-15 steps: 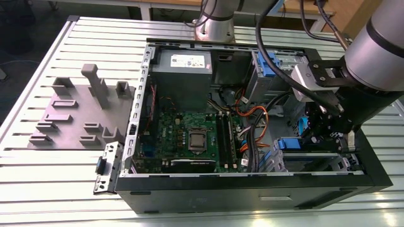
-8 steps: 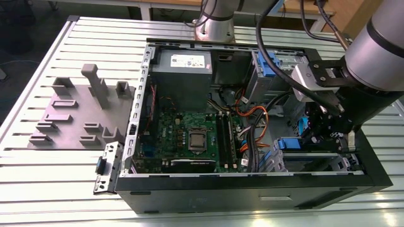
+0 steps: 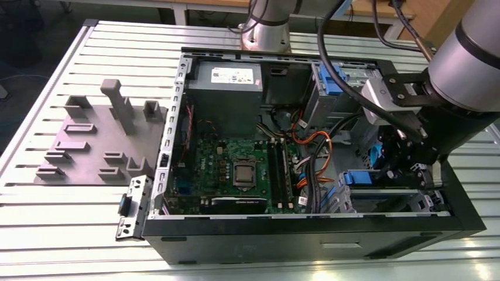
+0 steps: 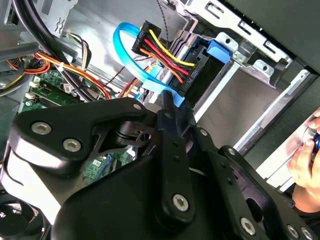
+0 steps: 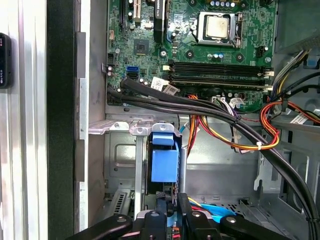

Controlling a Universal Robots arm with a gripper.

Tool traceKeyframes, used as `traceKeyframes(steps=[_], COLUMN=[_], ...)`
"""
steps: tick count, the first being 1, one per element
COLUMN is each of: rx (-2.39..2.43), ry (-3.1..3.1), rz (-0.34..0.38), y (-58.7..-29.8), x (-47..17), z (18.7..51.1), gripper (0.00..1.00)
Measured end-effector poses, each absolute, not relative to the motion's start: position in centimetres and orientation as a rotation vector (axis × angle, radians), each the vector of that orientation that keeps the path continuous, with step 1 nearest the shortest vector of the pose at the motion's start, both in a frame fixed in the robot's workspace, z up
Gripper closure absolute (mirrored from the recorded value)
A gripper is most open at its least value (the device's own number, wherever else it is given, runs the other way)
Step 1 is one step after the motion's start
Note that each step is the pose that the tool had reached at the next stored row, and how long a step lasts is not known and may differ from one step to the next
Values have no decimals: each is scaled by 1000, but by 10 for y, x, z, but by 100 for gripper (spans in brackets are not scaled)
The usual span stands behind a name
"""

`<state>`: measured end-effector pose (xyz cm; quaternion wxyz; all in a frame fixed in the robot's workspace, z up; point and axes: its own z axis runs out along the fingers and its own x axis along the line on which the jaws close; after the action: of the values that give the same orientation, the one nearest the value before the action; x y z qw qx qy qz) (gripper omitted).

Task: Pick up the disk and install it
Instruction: 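Insert the second disk wire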

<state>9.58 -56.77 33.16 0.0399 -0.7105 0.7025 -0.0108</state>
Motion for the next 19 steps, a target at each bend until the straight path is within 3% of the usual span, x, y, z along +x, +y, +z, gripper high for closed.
traceKeyframes(steps=[16, 19], rx=[-2177, -2177], ry=[2152, 2152], rz=[-33, -33], y=[-568, -568], x=[96, 96], z=[345, 345], gripper=[76, 84])
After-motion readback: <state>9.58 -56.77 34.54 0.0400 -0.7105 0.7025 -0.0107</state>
